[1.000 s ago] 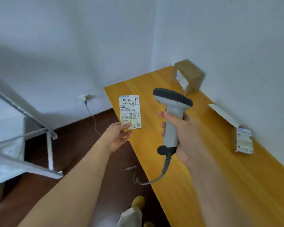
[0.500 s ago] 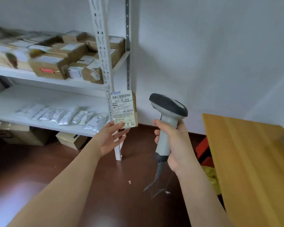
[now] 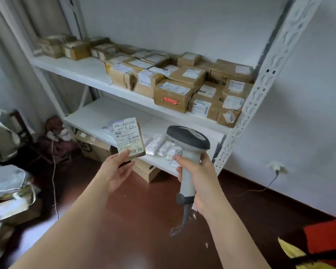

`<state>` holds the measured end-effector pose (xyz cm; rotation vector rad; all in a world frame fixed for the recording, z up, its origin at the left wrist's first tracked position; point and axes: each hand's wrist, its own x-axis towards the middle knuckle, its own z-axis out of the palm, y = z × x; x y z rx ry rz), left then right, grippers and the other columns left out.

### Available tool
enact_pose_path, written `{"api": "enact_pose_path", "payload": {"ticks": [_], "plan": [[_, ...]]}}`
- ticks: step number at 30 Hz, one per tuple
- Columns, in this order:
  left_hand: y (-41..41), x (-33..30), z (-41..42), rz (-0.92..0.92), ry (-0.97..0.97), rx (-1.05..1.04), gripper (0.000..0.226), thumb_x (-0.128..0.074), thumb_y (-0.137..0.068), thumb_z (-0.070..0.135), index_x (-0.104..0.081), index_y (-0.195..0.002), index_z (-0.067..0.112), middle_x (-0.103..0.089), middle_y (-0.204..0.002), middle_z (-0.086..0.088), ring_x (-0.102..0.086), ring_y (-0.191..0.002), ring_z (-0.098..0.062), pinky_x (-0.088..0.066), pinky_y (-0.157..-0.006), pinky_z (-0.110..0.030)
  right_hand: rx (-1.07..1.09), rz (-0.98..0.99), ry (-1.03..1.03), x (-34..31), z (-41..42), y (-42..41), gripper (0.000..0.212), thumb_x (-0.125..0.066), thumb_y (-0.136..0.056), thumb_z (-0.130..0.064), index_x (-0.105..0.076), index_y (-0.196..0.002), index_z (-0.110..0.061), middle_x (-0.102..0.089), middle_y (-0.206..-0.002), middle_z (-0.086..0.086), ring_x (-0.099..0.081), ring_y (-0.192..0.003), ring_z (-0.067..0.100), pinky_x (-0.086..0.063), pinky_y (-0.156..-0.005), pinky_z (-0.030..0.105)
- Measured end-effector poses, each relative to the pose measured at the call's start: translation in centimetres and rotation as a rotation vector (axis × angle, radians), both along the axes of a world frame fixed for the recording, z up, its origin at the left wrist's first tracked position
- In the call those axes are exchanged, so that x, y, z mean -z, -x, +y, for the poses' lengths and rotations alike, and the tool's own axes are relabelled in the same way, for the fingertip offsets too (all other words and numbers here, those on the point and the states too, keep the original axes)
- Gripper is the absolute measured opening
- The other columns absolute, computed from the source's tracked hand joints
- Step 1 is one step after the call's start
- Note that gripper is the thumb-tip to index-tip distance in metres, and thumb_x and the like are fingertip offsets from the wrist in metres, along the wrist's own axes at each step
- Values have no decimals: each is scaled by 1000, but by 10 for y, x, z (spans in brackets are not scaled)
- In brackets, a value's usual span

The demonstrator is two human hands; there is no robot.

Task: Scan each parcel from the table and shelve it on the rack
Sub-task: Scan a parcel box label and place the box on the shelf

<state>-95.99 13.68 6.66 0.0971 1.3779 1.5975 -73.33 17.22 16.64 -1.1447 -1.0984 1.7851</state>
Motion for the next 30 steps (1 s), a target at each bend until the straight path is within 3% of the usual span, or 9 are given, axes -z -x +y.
{"api": "enact_pose_path", "payload": {"ticks": [7, 10, 15, 18, 20, 24, 27, 30], "plan": [[120, 1, 35, -6, -1, -122, 42, -69, -89, 32, -57, -126, 16, -68, -108, 3, -64, -102, -17, -50, -76, -27, -194, -31, 25, 4, 49, 147, 25, -73, -85, -14, -68, -109, -10, -63, -77, 4, -57, -52, 2, -49, -53, 21], [180, -10, 58, 27, -6, -167, 36, -68, -90, 31, -60, -122, 16, -70, -98, 5, -66, -89, -16, -51, -70, -25, -272, -38, 13, 6, 82, 210, 21, -74, -85, -17, -68, -104, -13, -63, -74, 1, -58, -56, 4, -52, -59, 22], [280, -23, 90, 63, 63, -237, 52, -77, -81, 37, -60, -125, 16, -66, -121, -4, -71, -88, -18, -56, -61, -25, -398, -23, 17, 2, 128, 308, 22, -72, -88, -14, -65, -109, -15, -66, -96, 11, -63, -78, 13, -60, -70, 30], [331, -23, 104, 62, 67, -233, 46, -76, -82, 34, -62, -122, 15, -67, -120, -8, -69, -99, -22, -57, -73, -30, -425, -46, 14, 3, 148, 359, 22, -70, -89, -11, -66, -110, -14, -67, -111, 18, -63, -83, 16, -62, -74, 36], [364, -19, 117, 28, 53, -225, 36, -70, -88, 29, -63, -120, 12, -68, -119, -12, -67, -105, -28, -58, -84, -39, -418, -67, 20, 8, 161, 390, 22, -71, -88, -11, -67, -110, -13, -67, -110, 19, -63, -80, 15, -62, -75, 36], [428, -13, 162, -52, 15, -243, 25, -52, -101, 21, -56, -119, 4, -67, -111, -19, -68, -97, -35, -59, -73, -48, -350, -83, 26, 19, 186, 444, 15, -73, -85, -9, -69, -100, -14, -67, -88, 7, -61, -76, 14, -61, -71, 34], [470, -14, 210, 40, 94, -209, 25, -44, -104, 23, -48, -123, 7, -64, -108, -17, -68, -88, -32, -59, -78, -50, -261, -132, 9, 24, 207, 480, 10, -73, -85, -8, -68, -92, -12, -64, -80, 7, -60, -69, 13, -60, -69, 33], [504, -16, 255, 185, 151, -159, 34, -50, -101, 32, -43, -130, 18, -57, -118, -13, -66, -88, -27, -60, -69, -46, -194, -168, 14, 23, 225, 505, 13, -72, -87, -8, -66, -98, -9, -64, -86, 10, -59, -68, 14, -61, -77, 39]]}}
